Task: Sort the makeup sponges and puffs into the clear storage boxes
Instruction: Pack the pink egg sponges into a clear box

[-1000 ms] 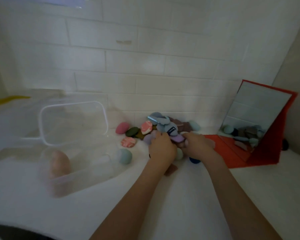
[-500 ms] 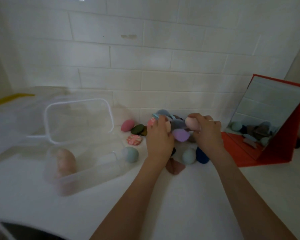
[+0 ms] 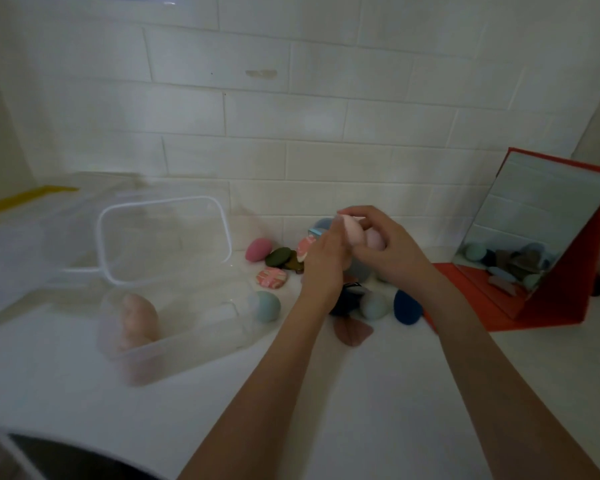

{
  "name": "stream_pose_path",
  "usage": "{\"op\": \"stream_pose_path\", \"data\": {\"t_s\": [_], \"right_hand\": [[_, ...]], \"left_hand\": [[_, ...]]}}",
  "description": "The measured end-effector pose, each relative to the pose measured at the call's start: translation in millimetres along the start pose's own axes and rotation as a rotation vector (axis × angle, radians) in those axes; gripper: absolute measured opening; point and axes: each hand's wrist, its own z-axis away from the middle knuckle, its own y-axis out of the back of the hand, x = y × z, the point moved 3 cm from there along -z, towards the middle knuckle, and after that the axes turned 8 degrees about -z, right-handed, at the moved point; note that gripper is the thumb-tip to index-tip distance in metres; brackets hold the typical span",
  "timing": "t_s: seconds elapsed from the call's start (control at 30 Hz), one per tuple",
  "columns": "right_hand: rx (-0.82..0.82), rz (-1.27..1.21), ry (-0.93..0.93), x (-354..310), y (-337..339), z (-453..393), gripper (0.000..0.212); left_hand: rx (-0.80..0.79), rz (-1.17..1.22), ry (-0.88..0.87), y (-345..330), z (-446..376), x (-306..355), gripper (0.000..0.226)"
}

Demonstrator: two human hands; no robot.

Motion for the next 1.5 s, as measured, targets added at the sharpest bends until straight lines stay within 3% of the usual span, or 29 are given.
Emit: {"op": "stream_pose_path", "data": {"t_s": [0.17,0.27,0.5,0.67,0.8,0.93,1.13,1.23,1.33,1.5], "right_hand": [[-0.027,-0.024,0.008,-16,-10,4,0.048],[-0.06,-0.143,0.009,-26,-24,8,0.046],[-0.102,-0.383,-0.084,-54,-66,13,0.028],[-0.206,-0.445,-0.148,-64,-111,8,0.024],[-0.286,-0.275,-0.125,-75,-148,-5,0.031],[-0.351,0.041,-0.068,-76,-179,-13,0.025],[-0.434,0.294,-0.087,-73,-204,-22,0.021],[-0.446,0.312,-0.11,-67,-213,-21,0.019],[-0.354,0.229,-0.129,-57,-217,-20,0.02],[-0.286,0.03,-0.219,-48,-217,-19,0.024]], "left_hand": [[0.088,-0.032,-0.188,18,19,17,0.03],[0.194,-0.094,-0.187,42,26,34,0.036],[0.37,-0.349,-0.323,150,52,93,0.039],[0.452,-0.484,-0.317,226,60,82,0.053],[0.447,-0.463,-0.289,245,67,62,0.049],[0.437,-0.448,-0.322,253,68,53,0.05],[0.414,-0.436,-0.322,250,55,41,0.045],[0.394,-0.43,-0.342,247,51,37,0.045],[0.349,-0.44,-0.342,245,44,29,0.041],[0.254,-0.699,-0.293,242,38,16,0.034]]}}
